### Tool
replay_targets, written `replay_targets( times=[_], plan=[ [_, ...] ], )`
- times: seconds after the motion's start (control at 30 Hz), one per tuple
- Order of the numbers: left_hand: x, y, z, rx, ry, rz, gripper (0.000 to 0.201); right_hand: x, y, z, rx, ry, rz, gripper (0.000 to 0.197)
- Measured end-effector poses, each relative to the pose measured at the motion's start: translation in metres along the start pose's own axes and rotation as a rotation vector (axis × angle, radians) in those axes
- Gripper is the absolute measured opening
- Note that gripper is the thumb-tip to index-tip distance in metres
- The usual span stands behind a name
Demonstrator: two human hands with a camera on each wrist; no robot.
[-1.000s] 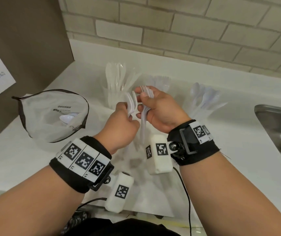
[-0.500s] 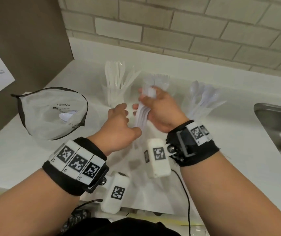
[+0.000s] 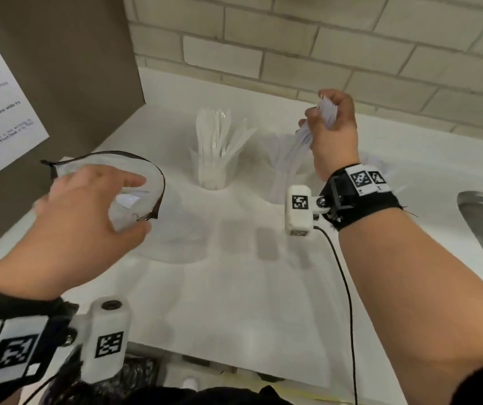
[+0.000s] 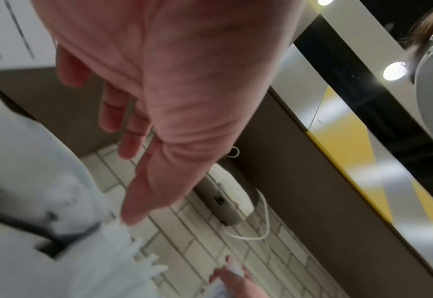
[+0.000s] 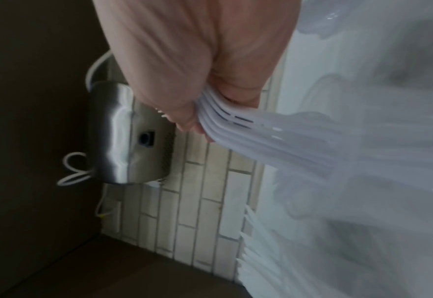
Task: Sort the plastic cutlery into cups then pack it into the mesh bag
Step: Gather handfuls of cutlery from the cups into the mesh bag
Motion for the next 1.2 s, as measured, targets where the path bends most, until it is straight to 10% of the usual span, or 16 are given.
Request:
replay_targets(
  times=[0.4,0.53,0.77,0.9,1.2],
  plan=[
    [0.034,-0.003,0.027,-0.111,-0.304,0.293,0.039,-0.005,0.003,-0.040,0.046,0.664,0.214,0.036],
    [0.041,-0.003,0.022,-0.034,-0.295,0.305,0.031,0.020,0.016,-0.016,-0.172,0.605,0.203,0.037],
    [0.047,-0.002,0.013,0.102,-0.337,0.383,0.048,0.146,0.117,0.029,-0.364,0.361,0.766,0.025],
    [0.045,-0.008,0.025,0.055,-0.427,0.458,0.090,0.180,0.136,0.007,-0.221,0.893,1.179,0.027],
    [0.053,0.000,0.036,0.097,-0.652,0.609,0.087,0.177,0.139,-0.023,-0.193,1.168,1.224,0.047]
  ],
)
Point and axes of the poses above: each hand's wrist, its own y-axis away from the middle knuckle, its own x-axis out of the palm, z = x × y, the point moved 1 cm from there along -y, towards the middle knuckle, and after that the axes turned 9 degrees about -y, right-handed, at the moved point
